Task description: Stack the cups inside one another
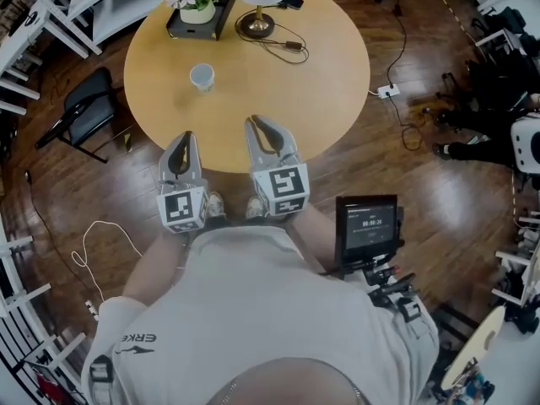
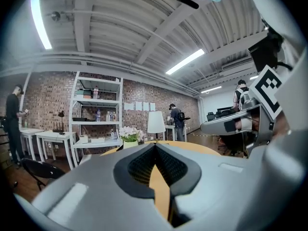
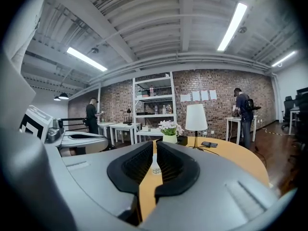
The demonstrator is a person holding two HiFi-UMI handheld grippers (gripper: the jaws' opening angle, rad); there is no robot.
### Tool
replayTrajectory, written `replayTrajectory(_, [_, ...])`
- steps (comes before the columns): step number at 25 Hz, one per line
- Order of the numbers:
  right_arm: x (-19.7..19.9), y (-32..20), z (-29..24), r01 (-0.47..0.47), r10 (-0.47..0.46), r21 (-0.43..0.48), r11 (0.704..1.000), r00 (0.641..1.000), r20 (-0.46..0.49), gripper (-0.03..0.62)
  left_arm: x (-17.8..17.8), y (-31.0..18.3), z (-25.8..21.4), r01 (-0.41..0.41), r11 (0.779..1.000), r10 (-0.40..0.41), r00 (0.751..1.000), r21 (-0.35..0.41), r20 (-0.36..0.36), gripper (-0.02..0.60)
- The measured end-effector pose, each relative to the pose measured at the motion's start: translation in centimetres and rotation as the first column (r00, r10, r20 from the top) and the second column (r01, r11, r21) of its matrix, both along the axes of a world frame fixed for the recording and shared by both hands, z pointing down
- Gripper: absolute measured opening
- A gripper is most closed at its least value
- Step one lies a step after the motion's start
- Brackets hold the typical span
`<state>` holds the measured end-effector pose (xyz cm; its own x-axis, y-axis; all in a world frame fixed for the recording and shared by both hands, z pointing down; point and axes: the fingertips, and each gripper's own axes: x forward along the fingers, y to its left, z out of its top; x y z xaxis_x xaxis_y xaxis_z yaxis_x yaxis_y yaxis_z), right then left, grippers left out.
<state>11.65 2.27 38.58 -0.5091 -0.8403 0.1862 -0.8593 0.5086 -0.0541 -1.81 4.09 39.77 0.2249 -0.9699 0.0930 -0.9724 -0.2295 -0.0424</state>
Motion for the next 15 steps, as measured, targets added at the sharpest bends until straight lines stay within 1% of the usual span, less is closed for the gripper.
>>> replayTrajectory(3, [0.8,1.1,-0.6,-0.036,0.036,0.013,0.999,0.999,-0.011,0.031,0.4,0.7,-0.4,-0.033,0.999,0.033,0.999,0.01,-0.008,0.002])
replayTrajectory(8, [1.6,2.8,-1.5,-0.095,0.095,0.018,0.995,0.995,-0.01,0.014,0.6,1.1,-2.1,-0.092,0.994,0.094,0.995,0.058,-0.021,0.002])
replayTrajectory(11, [1.0,3.8,-1.3,-0.103,0.103,0.006,0.995,0.995,-0.012,0.014,-0.2,1.5,-2.9,-0.103,0.991,0.107,0.993,0.091,-0.04,0.002])
replayTrajectory(15, [0.2,5.4,-1.4,-0.107,0.107,-0.012,0.994,0.994,-0.002,0.014,-1.0,2.5,-2.5,-0.117,0.99,0.122,0.991,0.082,-0.058,0.002])
